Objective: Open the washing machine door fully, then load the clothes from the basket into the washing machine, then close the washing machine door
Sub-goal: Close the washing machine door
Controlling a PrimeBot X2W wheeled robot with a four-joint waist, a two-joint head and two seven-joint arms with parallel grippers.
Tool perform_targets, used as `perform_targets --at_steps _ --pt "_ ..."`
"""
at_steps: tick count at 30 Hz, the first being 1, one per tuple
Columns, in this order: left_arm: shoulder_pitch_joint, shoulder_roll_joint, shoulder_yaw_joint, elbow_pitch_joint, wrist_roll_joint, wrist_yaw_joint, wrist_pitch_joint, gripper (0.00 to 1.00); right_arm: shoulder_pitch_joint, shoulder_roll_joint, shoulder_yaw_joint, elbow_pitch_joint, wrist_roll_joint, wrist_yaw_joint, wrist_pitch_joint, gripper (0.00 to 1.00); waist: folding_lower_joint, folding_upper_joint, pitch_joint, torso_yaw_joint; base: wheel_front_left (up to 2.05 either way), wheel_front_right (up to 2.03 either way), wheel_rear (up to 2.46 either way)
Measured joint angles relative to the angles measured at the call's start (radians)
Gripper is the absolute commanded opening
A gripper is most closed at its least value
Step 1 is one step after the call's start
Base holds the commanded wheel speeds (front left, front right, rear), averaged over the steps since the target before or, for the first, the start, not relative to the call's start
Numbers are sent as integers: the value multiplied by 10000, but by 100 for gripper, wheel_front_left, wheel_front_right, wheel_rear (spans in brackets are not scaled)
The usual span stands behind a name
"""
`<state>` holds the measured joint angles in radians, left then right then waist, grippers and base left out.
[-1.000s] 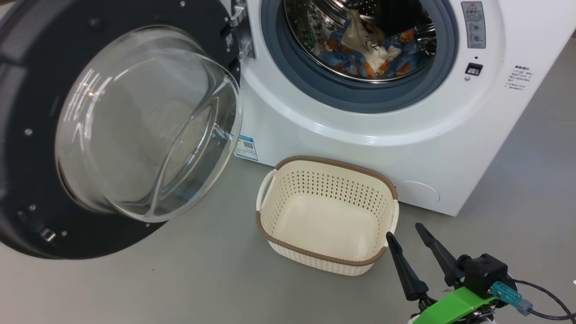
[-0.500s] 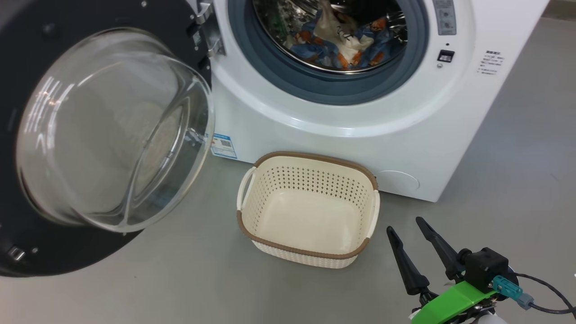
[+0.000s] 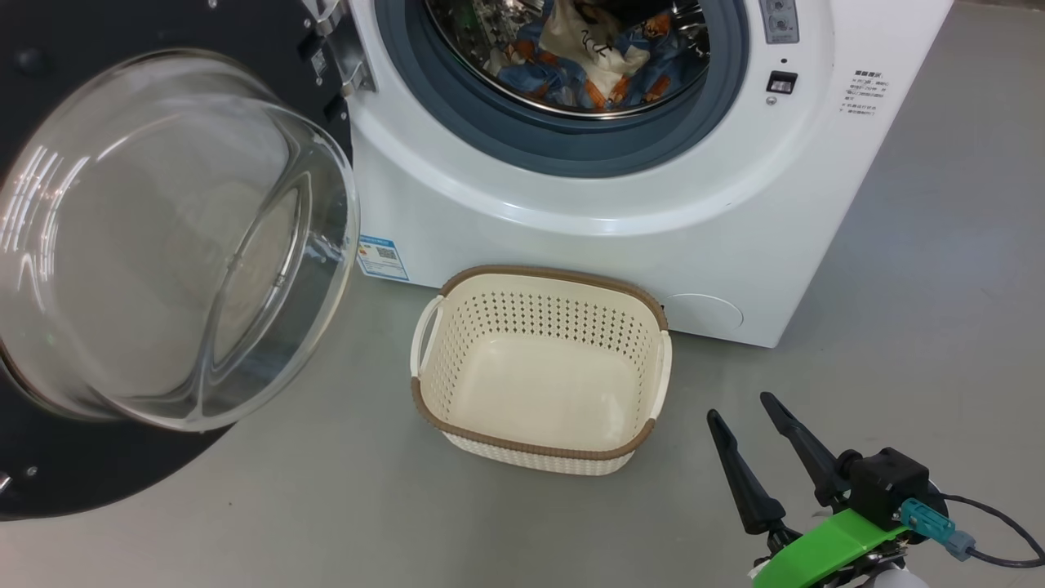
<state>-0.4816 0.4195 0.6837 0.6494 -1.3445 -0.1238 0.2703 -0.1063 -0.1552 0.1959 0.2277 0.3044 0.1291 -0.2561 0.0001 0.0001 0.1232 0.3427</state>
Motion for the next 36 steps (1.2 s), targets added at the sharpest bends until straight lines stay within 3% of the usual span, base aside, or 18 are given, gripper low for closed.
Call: perform_targets --at_steps 13,24,36 --pt "-165 -75 155 763 -894 2 1290 0 -3 -54 132 -71 167 -2 90 100 0 0 35 -157 0 0 0" --pt "-12 -359 -96 178 -1281 2 2433 0 1 -17 130 -56 169 0 123 100 0 0 -81 -104 0 0 0" --pt "926 -727 -334 -938 -2238 140 4627 0 8 2 194 67 520 0 119 100 -1 0 -218 83 0 0 0"
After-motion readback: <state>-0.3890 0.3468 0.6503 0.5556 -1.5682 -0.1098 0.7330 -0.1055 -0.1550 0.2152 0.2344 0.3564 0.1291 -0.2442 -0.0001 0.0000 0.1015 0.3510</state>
